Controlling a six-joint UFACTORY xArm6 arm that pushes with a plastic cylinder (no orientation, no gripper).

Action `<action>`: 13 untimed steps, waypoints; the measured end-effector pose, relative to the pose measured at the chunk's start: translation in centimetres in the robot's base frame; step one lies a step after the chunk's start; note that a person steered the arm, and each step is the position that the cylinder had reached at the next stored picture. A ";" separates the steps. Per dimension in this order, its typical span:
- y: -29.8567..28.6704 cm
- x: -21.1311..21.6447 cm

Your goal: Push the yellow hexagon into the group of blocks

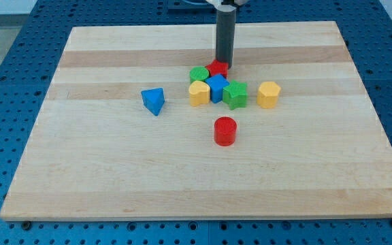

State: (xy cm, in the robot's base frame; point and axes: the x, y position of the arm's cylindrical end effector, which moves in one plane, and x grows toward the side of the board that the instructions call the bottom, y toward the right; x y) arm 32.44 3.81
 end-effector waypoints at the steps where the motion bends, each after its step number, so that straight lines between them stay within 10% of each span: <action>1: 2.2 0.0; 3: 12.8 4.0; 5: 9.4 10.7; 13: 8.1 8.1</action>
State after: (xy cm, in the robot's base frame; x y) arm 40.56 11.95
